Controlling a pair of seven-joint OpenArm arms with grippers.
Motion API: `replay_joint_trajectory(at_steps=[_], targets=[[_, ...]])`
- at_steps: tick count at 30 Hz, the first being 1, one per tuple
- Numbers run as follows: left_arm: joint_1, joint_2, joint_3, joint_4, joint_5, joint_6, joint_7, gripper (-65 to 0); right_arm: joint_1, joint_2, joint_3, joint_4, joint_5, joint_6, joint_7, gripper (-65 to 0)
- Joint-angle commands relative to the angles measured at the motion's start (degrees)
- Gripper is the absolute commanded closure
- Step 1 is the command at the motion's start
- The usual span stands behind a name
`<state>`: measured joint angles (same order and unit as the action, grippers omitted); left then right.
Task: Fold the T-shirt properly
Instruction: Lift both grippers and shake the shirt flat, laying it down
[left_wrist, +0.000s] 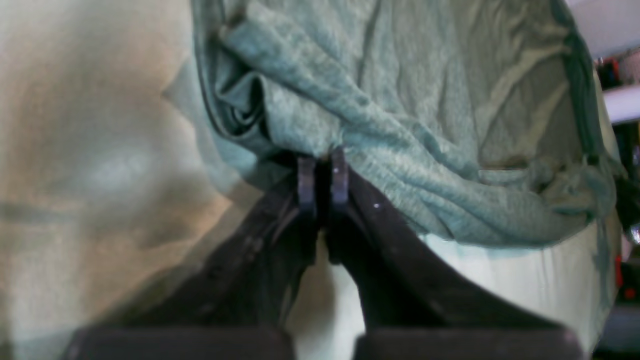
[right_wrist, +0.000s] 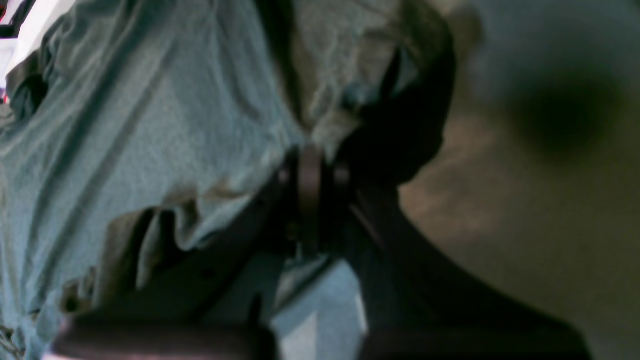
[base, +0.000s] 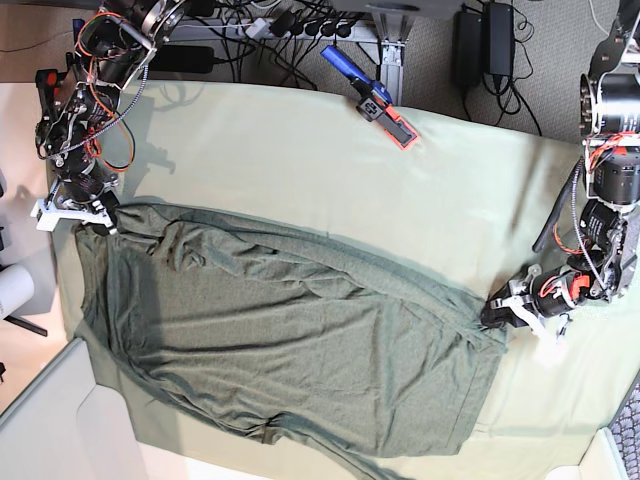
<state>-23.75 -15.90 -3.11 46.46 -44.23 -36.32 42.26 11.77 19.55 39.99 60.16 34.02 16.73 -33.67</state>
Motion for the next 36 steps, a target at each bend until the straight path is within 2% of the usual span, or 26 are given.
replay_joint_trajectory(at_steps=[1,3,5,14,20,27,36], targets=[[-1.1,-1.0,-0.5,1.0,-3.5,-3.7,1.4,0.0,1.1,1.3,0.1,1.1,1.8,1.3,0.1,0.0],[-1.1,-1.8,-1.0,1.7,-9.0,-3.7,4.8,0.0,1.1,1.4,0.1,1.1,3.7,1.3,-1.5,0.0],[-1.1,-3.0,-1.0,2.5,-11.4,-3.7,6.8,0.0,1.1,1.5,0.1,1.2,5.1,1.3,-2.8,0.0],[-0.8,-11.8,-1.0,4.9,-12.8,-3.7,7.3,0.0,1.0,1.7,1.4,2.5,8.3,1.5,-6.5,0.0],[-0.8,-16.5,-1.0,5.3,-13.8,-3.7,7.8,0.0,0.8,1.7,1.4,2.5,9.1,1.5,-7.9,0.0],[-0.1,-18.8,-1.0,5.3,-15.1,-3.7,8.4,0.0,-1.5,2.5,1.4,3.8,11.3,3.0,-9.3,0.0],[5.6,-19.2,-1.0,5.4,-19.5,-3.7,10.8,0.0,-12.8,4.7,1.4,16.0,11.5,3.0,-9.7,0.0]])
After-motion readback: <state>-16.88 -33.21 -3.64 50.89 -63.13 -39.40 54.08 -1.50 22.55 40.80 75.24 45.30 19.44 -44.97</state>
